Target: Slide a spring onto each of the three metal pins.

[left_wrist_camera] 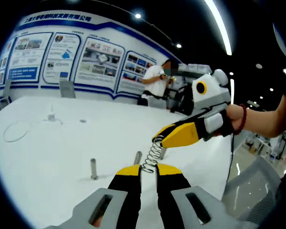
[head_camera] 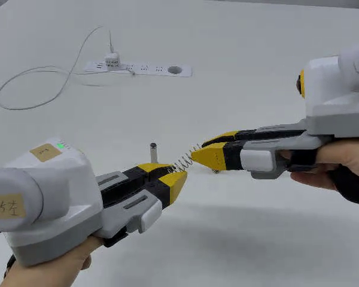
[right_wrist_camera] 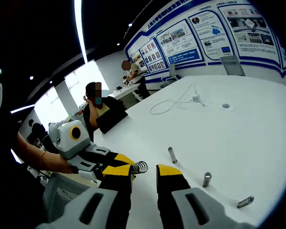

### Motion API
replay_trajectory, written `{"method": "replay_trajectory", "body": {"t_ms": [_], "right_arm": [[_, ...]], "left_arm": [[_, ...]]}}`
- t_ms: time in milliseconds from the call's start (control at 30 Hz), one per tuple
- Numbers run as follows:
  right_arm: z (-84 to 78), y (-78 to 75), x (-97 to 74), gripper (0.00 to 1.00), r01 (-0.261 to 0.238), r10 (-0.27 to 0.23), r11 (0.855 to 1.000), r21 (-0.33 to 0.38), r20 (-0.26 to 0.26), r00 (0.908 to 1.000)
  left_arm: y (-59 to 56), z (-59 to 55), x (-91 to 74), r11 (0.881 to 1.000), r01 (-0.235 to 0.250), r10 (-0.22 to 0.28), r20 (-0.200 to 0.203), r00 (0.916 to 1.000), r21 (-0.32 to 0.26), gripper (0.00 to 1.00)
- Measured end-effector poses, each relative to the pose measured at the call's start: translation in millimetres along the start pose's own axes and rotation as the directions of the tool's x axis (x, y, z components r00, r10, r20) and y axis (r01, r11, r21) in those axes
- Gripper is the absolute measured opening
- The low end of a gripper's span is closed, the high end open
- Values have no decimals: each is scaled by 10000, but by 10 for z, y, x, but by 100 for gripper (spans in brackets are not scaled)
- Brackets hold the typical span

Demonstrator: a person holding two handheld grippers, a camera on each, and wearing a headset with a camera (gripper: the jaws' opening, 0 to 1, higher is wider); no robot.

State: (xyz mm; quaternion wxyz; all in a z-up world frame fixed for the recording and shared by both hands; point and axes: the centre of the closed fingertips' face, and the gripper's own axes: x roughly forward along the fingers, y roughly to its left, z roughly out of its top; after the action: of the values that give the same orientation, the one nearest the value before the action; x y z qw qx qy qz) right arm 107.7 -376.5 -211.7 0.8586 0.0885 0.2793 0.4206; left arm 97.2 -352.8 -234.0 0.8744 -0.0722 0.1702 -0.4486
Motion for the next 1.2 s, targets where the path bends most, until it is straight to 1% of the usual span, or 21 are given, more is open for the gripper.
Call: {"method": "replay_trajectory", "body": {"t_ms": [33, 100, 200, 267, 333, 400, 500, 667, 767, 900, 933, 967, 1000, 1033, 1133, 1200], "right_arm": [[5, 1, 3, 20, 7, -7, 10000, 38, 62, 10000], [13, 14, 14, 20, -21, 17, 9998, 216, 185, 9998], [27, 19, 25, 20, -3, -8, 9996, 272, 370, 9993], [48, 36, 33, 19, -84, 55, 9987, 499, 583, 9983], [56, 46, 39, 18, -150, 102, 9975, 689, 691, 9976], [54, 47, 44, 17, -137, 85, 9972, 729, 712, 9974], [81, 49, 43, 15, -93, 29, 9975, 701, 909, 9959], [116, 50, 31, 15, -111, 24, 9967, 806, 1075, 9942], [125, 57, 30, 14, -144, 57, 9969, 772, 1118, 9937], [129, 88, 32, 13, -249, 178, 9978, 619, 1126, 9935], [146, 113, 32, 12, -375, 311, 9980, 512, 1210, 9922], [137, 123, 43, 12, -347, 288, 9982, 499, 1146, 9930], [129, 133, 52, 12, -324, 314, 9994, 75, 1065, 9938], [129, 141, 54, 11, -315, 301, 9994, 115, 1074, 9938], [125, 136, 56, 11, -304, 304, 9995, -8, 1059, 9939], [126, 137, 58, 11, -314, 312, 9995, 1, 1061, 9939]], "left_arm": [[0, 0, 4, 10000, -11, 11, 12, 10000, -24, 11], [-11, 10, 14, 9997, 18, -15, 113, 9999, -259, 11], [-12, 23, 22, 9988, 25, -15, 201, 9998, -482, 11], [-16, 35, 29, 9978, 56, -38, 281, 9996, -658, 11], [-18, 42, 34, 9974, 59, -37, 315, 9995, -711, 11], [-28, 50, 42, 9971, 96, -70, 340, 9994, -755, 11], [-57, 73, 60, 9956, 222, -184, 432, 9989, -909, 11], [-60, 97, 76, 9911, 287, -210, 604, 9980, -1297, 11], [-65, 95, 85, 9905, 293, -214, 599, 9980, -1341, 11], [-61, 83, 88, 9933, 216, -158, 518, 9985, -1133, 11], [-60, 52, 89, 9951, 148, -118, 307, 9995, -982, 12], [-73, 77, 96, 9965, 180, -145, 430, 9990, -811, 12], [-64, 54, 88, 9988, 84, -73, 233, 9997, -492, 12], [-70, 43, 87, 9991, 83, -77, 142, 9999, -420, 12], [-53, 45, 86, 9997, 27, -24, 95, 10000, -248, 13], [-52, 43, 87, 10000, -5, 5, 3, 10000, -1, 13]]}}
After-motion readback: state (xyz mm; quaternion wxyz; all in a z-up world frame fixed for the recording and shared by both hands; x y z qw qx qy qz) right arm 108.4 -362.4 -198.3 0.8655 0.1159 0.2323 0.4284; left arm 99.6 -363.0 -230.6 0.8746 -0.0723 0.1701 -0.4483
